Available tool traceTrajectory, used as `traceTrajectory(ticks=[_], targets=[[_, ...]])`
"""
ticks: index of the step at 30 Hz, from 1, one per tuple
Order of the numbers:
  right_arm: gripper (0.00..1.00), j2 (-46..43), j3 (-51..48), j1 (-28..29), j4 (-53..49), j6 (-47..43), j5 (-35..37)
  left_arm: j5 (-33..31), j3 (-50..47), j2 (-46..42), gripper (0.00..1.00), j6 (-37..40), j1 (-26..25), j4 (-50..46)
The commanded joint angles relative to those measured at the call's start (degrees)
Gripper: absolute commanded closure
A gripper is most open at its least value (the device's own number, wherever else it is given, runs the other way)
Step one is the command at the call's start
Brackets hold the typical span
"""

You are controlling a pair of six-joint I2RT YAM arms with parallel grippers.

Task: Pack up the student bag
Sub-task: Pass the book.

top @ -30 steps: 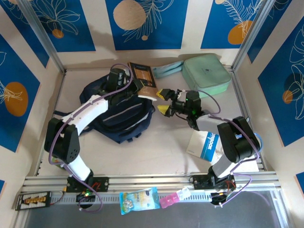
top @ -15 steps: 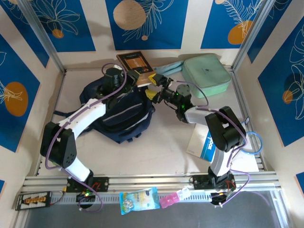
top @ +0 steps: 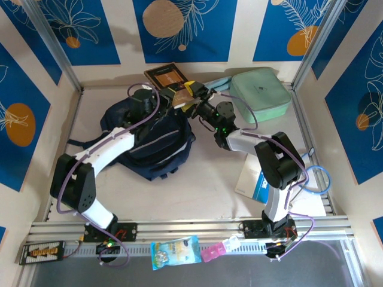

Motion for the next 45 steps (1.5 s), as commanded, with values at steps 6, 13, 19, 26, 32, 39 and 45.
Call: traceTrajectory(ticks=[6, 13, 19, 26, 32, 39, 45], targets=[[0.22, -2.36, -4.60, -0.88, 5.60, -3.97, 7.78, -5.44, -1.65, -5.23, 1.00, 2.63, -0.23, 3.66], [0.34, -3.34, -6.18, -0.80, 5.58, -5.09, 7.69, -5.93, -1.91, -4.44, 1.00, 3.66, -0.22, 3.14], [0.34, -1.55, -4.92, 0.52, 3.95, -2.84, 6.67, -4.42, -0.89, -3.34, 1.00, 4.15, -0.26, 3.75], [0.34, 0.62, -1.08, 1.89, 2.10, -0.84, 5.25, -4.17, -0.77, -2.74, 1.00, 4.21, -0.22, 3.74], [0.37, 1.80, 0.97, 2.33, 1.04, 0.50, 4.19, -3.91, -0.43, -2.16, 1.00, 4.54, -0.18, 4.19], [0.64, 1.50, -0.25, 1.24, 0.82, 1.39, 4.62, -6.10, -2.29, -3.87, 0.92, 5.09, -0.18, 2.93], [0.83, -0.35, -1.60, -0.42, -1.74, -1.23, 3.28, -6.93, -5.45, -6.96, 0.63, 8.07, 0.35, -0.30]])
